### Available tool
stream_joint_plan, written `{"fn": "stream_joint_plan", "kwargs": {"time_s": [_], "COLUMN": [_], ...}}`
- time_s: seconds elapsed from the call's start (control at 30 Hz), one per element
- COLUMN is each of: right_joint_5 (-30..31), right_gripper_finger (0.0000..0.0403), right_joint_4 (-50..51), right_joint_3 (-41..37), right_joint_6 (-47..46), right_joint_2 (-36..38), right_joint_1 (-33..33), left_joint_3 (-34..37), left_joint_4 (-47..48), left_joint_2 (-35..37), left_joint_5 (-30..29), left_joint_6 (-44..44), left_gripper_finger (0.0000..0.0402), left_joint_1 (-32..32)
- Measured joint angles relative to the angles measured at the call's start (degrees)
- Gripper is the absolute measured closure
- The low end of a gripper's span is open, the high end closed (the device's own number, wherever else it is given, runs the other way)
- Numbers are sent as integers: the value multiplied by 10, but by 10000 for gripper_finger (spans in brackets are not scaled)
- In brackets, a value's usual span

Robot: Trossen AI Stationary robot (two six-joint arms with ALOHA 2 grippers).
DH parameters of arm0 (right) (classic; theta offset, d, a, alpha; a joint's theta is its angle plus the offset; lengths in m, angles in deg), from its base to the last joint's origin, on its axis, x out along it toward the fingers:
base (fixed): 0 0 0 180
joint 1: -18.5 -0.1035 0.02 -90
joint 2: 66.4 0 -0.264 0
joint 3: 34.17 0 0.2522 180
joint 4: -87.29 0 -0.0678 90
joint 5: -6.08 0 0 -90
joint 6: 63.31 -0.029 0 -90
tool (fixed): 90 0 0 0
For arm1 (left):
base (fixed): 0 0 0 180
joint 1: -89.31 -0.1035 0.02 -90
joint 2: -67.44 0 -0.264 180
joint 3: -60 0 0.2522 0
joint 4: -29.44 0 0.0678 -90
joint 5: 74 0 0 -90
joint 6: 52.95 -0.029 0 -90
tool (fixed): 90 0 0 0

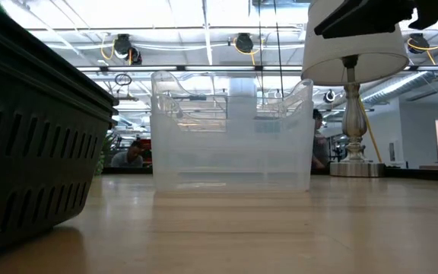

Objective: Stack baskets by color
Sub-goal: Stack the top green bin on the bottom stacked green bins

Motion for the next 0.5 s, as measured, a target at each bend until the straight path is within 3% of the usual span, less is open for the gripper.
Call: {"fn": "stream_joint_plan", "kwargs": {"time_s": [0.2, 0.5], "right_joint_5": [1, 2], "right_gripper_finger": [232, 232], "right_joint_4": [-23, -58], "right_joint_3": [0, 0], "right_joint_6": [8, 57], "right_joint_2": [0, 0], "right_joint_1": [-9, 0], "left_joint_3": [-71, -72], "left_joint_4": [-1, -1], "left_joint_2": [-79, -89], "left_joint_5": [6, 16], "left_joint_6": [33, 92], "left_gripper_finger": [397, 397], "left_joint_1": [39, 68]}}
